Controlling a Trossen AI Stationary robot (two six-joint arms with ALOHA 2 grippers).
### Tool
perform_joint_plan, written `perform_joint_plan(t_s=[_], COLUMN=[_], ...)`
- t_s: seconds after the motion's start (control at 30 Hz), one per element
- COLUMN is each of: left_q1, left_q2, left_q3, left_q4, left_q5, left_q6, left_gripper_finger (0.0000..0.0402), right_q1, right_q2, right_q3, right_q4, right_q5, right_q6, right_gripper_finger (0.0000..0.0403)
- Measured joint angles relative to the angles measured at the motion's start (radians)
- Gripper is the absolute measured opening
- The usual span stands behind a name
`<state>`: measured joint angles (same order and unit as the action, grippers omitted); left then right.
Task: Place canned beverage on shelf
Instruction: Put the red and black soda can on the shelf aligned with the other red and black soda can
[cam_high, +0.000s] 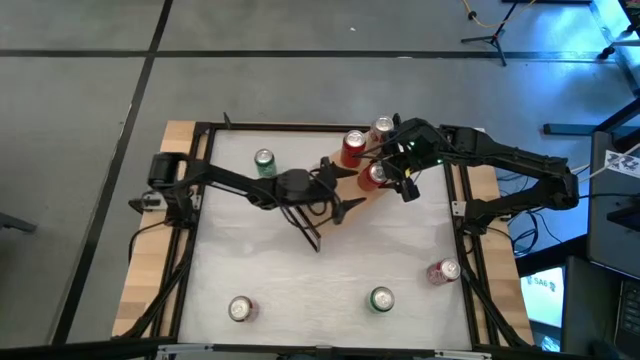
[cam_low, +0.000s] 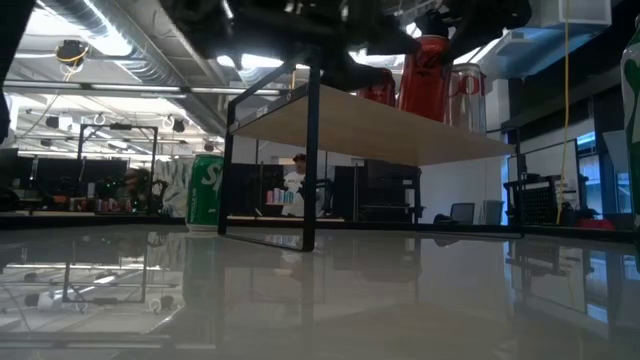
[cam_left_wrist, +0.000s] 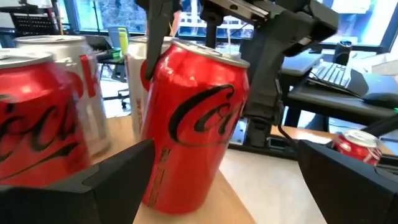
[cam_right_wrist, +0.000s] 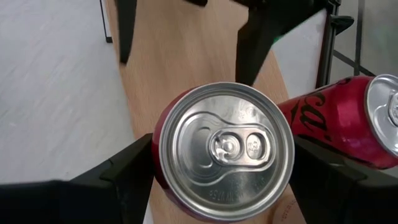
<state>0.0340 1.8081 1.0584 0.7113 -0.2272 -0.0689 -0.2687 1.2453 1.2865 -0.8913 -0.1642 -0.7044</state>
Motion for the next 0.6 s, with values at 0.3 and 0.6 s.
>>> perform_joint_plan(t_s=[0.3,0.6], left_q1=[0.007,0.005], left_q2=[0.053,0.063], left_q3=[0.062,0.062], left_q4=[-0.027,-0.022], left_q5=[-0.111,-0.112], left_q6=[0.000,0.001], left_gripper_finger=[0.0380,0.0380], right_q1=[0.000,0.000], right_q2=[0.000,0.000], right_q3=[0.000,0.000], right_q4=[0.000,0.001], right_q5=[0.000,0.000], right_q6=[0.000,0.000], right_gripper_finger=[0.0301,0.0301])
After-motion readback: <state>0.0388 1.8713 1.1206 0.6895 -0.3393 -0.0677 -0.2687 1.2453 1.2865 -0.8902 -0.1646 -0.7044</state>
